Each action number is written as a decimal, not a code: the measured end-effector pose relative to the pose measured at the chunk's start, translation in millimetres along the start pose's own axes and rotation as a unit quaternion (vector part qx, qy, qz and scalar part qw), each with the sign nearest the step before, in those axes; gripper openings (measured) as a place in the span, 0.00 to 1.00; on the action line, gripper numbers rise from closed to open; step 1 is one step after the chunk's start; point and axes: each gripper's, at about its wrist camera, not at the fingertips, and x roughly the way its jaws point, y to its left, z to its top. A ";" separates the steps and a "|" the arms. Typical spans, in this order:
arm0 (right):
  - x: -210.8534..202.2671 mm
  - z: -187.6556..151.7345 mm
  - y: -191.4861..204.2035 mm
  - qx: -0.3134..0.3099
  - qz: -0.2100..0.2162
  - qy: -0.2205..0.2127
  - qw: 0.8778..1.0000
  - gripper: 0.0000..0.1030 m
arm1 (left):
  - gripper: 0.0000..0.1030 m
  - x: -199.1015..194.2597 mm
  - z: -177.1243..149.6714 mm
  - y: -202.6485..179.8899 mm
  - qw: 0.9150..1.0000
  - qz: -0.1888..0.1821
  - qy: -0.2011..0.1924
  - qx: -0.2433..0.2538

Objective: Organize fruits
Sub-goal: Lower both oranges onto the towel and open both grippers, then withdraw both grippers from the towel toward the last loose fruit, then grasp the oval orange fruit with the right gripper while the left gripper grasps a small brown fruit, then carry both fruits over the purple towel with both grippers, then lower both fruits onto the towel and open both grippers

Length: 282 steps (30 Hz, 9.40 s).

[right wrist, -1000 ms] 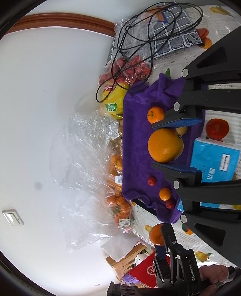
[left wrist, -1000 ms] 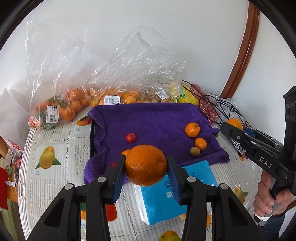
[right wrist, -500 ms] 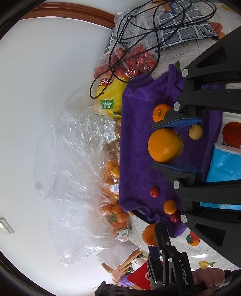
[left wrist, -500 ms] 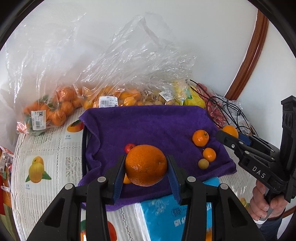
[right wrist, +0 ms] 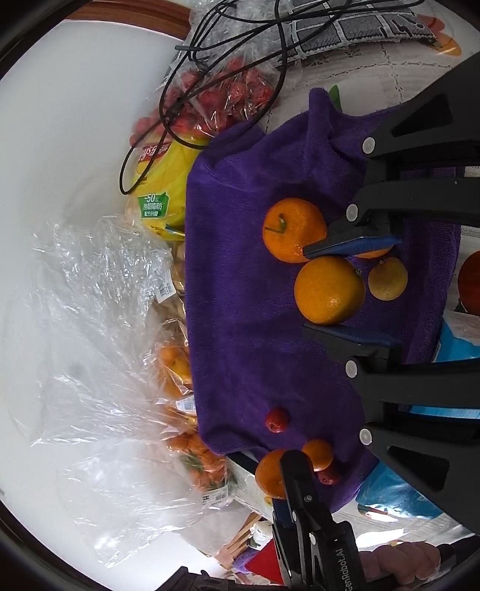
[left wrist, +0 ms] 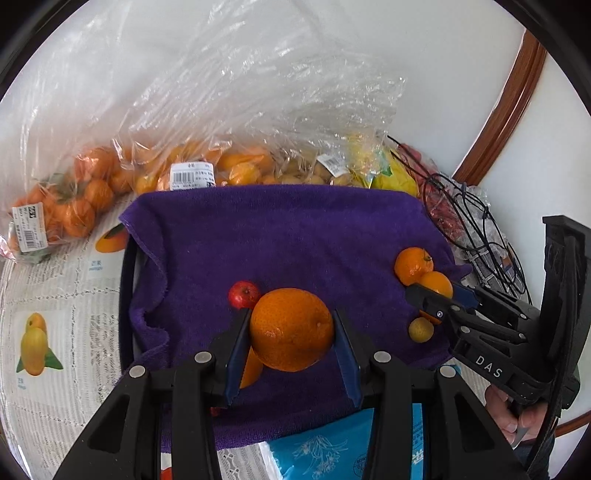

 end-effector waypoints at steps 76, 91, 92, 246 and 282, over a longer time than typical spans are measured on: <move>-92.1 -172.7 70.4 -0.013 -0.001 0.020 1.000 0.47 | 0.74 -111.3 -171.9 8.4 0.997 0.059 -0.038 -0.020; -122.6 -178.9 18.7 0.016 -0.023 -0.010 1.000 0.38 | 0.74 -77.5 -176.3 -33.9 0.999 0.028 -0.013 0.010; -122.9 -179.6 18.0 0.015 -0.022 -0.010 1.000 0.38 | 0.74 -75.3 -176.4 -36.0 1.000 0.023 -0.012 0.012; 6.3 6.6 -4.3 0.002 0.031 0.006 0.999 0.32 | 0.25 8.4 -6.9 8.7 1.000 0.011 0.003 -0.023; -36.9 -8.0 0.5 0.007 0.021 -0.006 1.000 0.35 | 0.68 -21.9 -23.9 -13.8 1.000 0.020 -0.008 -0.003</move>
